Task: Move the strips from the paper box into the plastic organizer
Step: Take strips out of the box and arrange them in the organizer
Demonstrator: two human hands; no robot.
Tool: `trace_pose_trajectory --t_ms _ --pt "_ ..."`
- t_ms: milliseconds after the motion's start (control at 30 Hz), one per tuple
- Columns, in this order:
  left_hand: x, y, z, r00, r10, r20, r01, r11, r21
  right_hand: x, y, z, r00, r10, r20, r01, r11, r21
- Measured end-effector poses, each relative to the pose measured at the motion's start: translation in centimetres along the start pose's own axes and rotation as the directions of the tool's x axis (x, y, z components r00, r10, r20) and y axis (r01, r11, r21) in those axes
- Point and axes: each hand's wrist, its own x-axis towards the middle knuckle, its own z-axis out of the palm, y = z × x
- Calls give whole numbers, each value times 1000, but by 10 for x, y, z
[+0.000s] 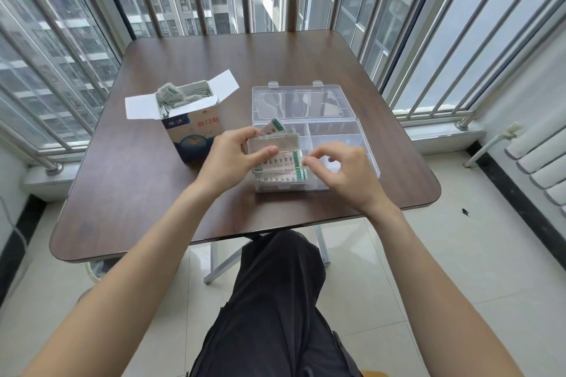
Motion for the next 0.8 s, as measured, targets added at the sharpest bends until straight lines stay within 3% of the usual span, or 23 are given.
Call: trace_pose_trajectory --t_ms 67,233,500,800 --pt "0 2 -1 999 -2 35 2 1000 19 2 1 -4 997 42 -60 -44 998 -33" --pt "1 1 2 992 27 123 -45 989 143 7 1 5 993 108 53 -99 984 -147" --pt "4 1 0 979 20 203 -48 990 132 17 -11 7 978 204 32 -200 975 -92" --pt "9 -2 -8 974 -33 226 47 997 -53 24 -14 5 954 297 38 -298 926 233"
